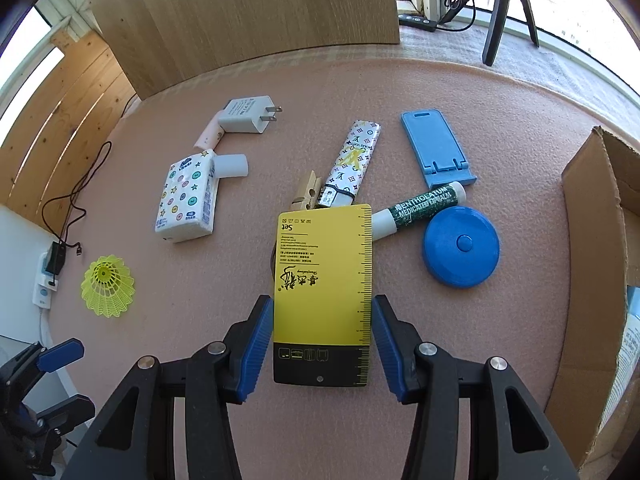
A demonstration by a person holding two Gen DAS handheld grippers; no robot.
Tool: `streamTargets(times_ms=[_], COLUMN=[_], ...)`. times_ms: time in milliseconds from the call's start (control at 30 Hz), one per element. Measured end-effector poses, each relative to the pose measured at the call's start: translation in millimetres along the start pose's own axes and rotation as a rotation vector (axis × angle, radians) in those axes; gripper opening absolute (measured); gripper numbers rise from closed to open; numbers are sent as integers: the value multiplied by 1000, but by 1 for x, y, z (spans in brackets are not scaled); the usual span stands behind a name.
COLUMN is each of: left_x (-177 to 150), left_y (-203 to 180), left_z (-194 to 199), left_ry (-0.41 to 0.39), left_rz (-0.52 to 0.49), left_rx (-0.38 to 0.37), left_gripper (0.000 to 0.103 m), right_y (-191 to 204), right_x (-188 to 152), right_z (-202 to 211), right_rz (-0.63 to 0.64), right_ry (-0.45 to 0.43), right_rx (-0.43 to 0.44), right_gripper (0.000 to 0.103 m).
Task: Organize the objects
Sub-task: 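Carry the yellow card with the right gripper and release into box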
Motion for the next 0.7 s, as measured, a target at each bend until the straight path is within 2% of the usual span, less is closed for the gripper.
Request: streamTargets(times_ms=[333, 700], left_x=[7, 16], left_y=[-24, -54], left_z=[-20, -47], left_ry=[29, 60], left_rz=[-51, -106], left_rx=[-23, -49], left_gripper=[76, 76], right_y=[-41, -117], right_x=[-16, -40], right_z=[58, 93], right_rz=[-65, -173], right_ry=[-97, -146], right_rx=[-50, -160], right_gripper=[46, 46])
Point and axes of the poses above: each gripper's, at about its wrist camera, not at the fingertips, and z roughly against the way its jaws point, y to its left, x to its top, the point moved 7 cm from there along -z, roughly the way its jaws point, and after that the axes turned 13 degrees about -x, right-handed, at the moved point
